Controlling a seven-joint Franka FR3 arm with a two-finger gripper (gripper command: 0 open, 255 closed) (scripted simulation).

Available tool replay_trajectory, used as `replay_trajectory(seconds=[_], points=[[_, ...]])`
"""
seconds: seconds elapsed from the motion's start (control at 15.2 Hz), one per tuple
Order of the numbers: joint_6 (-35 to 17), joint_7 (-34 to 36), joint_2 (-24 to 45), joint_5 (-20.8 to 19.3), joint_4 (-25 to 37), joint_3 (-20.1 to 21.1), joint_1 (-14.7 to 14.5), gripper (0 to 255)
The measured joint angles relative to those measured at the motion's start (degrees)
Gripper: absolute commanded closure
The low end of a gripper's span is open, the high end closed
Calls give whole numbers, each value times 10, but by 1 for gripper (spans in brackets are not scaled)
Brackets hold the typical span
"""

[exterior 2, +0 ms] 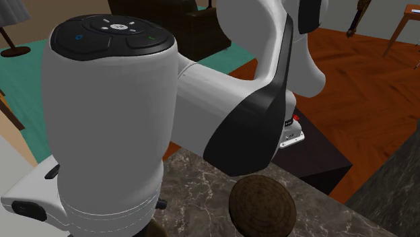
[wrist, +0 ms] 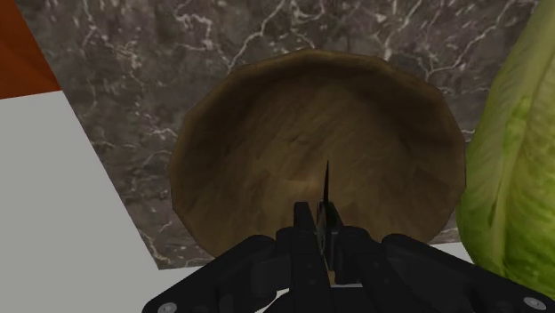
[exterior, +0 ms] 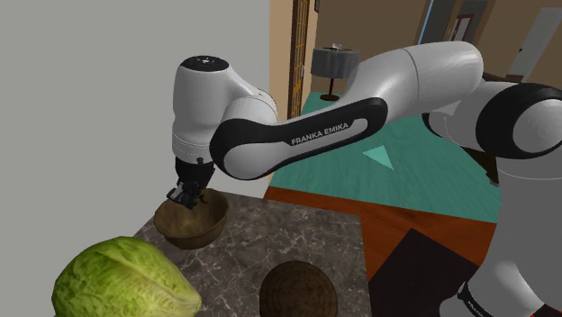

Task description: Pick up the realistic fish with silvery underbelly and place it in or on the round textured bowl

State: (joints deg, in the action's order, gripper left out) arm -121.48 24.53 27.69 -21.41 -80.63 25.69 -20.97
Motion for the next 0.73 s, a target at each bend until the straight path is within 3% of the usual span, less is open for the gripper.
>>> replay_trajectory(seconds=[0.46, 0.53, 0.73], points=[[-11, 3, 1, -2, -10, -1, 1, 255], [-11, 3, 1, -2, -11, -1, 1, 0], [-11, 3, 1, -2, -11, -1, 1, 0]])
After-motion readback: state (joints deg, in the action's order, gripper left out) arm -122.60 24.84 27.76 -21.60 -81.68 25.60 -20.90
